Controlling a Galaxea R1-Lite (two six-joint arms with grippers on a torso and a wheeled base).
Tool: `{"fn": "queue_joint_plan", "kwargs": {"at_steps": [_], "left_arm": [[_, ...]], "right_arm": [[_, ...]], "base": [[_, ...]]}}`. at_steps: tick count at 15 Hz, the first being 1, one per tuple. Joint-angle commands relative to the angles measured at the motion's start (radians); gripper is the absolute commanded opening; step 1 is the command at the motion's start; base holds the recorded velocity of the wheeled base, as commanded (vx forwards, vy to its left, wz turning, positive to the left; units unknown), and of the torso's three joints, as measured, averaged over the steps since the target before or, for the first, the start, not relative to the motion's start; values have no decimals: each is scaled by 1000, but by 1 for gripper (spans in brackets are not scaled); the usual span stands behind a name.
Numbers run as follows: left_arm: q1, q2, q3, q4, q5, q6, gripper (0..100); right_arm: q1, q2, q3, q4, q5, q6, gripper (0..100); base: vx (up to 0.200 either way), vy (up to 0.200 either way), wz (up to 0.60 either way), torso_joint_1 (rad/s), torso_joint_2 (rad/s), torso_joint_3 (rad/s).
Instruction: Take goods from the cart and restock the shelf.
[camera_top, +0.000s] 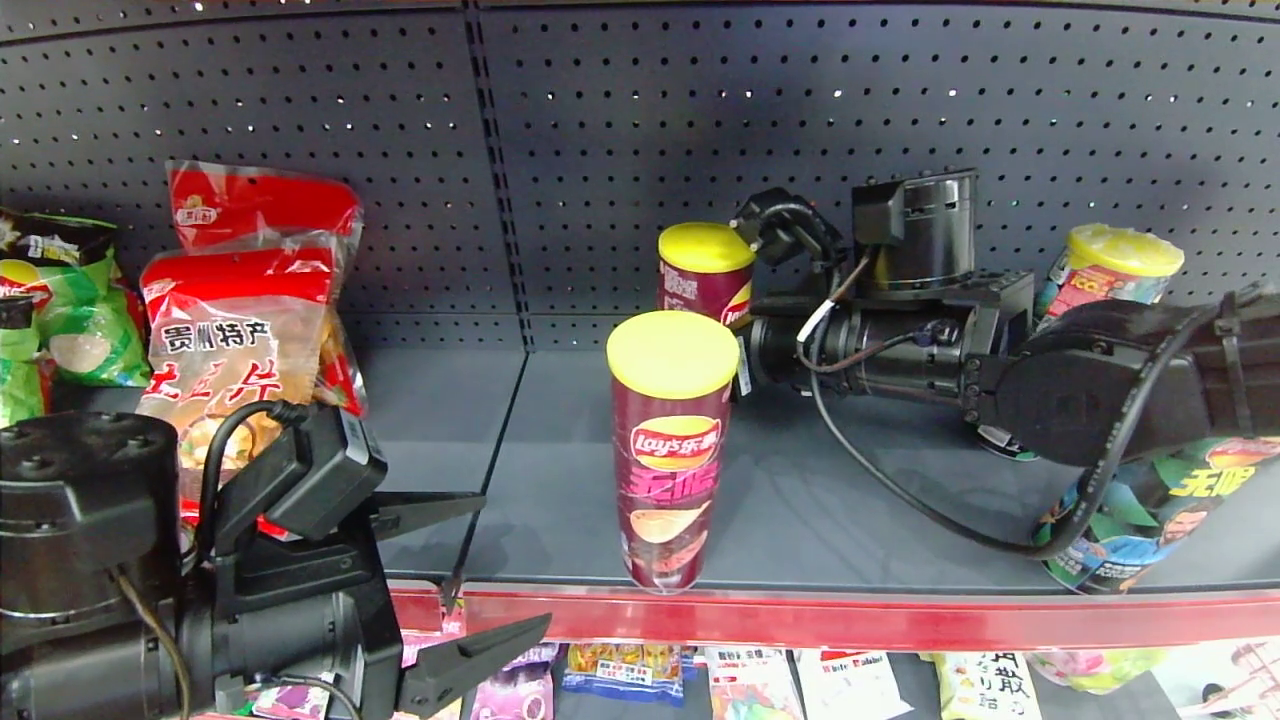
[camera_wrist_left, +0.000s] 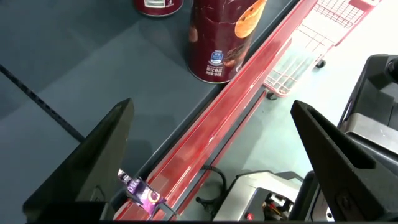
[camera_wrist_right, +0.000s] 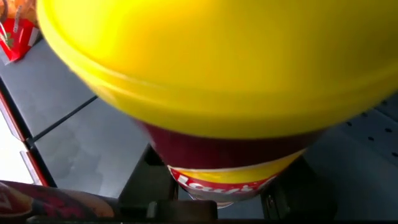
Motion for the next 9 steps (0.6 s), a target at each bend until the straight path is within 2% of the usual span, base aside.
{"fn": "queue_joint_plan", "kwargs": {"at_steps": [1,2,3,9], "left_arm": [[0,3,-1,0,0,0,100],[0,3,-1,0,-1,-2,100],[0,3,-1,2,-1,0,100],[0,8,-1,2,-1,0,100]], "right_arm": [[5,-4,5,1,0,0,0],[7,-4,6,1,0,0,0],[9,-4,8,-1,0,0,100],[25,-58,48,9,-11,25,100]], "base": [[0,0,0,0,0,0],[0,0,0,0,0,0],[0,0,0,0,0,0],[0,0,0,0,0,0]]}}
